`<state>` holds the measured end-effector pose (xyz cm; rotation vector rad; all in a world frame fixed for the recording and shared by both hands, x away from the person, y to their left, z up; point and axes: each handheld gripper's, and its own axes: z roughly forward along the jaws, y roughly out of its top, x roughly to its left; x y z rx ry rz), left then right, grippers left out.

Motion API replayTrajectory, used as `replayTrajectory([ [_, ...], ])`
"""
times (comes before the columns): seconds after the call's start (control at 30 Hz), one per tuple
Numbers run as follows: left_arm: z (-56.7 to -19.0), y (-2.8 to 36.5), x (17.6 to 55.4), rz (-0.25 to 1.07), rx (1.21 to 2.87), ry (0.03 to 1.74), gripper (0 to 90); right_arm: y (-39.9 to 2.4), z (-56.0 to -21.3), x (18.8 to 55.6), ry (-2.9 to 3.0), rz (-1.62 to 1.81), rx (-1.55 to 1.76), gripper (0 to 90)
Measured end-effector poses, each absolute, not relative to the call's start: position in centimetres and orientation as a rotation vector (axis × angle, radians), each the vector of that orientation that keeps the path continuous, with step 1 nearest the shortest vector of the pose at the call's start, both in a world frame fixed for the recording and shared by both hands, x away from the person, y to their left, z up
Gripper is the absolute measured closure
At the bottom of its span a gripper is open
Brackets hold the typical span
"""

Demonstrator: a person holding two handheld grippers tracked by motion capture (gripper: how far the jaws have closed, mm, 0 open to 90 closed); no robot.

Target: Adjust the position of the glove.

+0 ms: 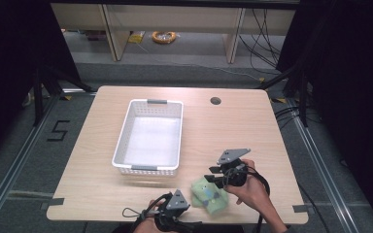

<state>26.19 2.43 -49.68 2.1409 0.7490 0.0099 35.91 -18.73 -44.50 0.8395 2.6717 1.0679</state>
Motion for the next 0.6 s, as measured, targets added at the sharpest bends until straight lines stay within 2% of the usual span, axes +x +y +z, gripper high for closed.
replayTrajectory([
  [0.23, -49.4, 0.1, 26.6, 0.073, 2.17, 0.71, 34.7, -17.1, -46.2, 37.2, 2.763, 1.039, 0.871, 59.4],
  [0.47, -49.9, -1.0, 27.2, 0.138, 2.197, 0.708, 36.0, -17.4, -47.4, 37.9, 2.81, 1.055, 0.888, 58.1],
  [0.6, -50.3, -1.4, 27.2, 0.173, 2.216, 0.707, 38.8, -17.5, -47.5, 37.8, 2.804, 1.031, 0.939, 62.9],
])
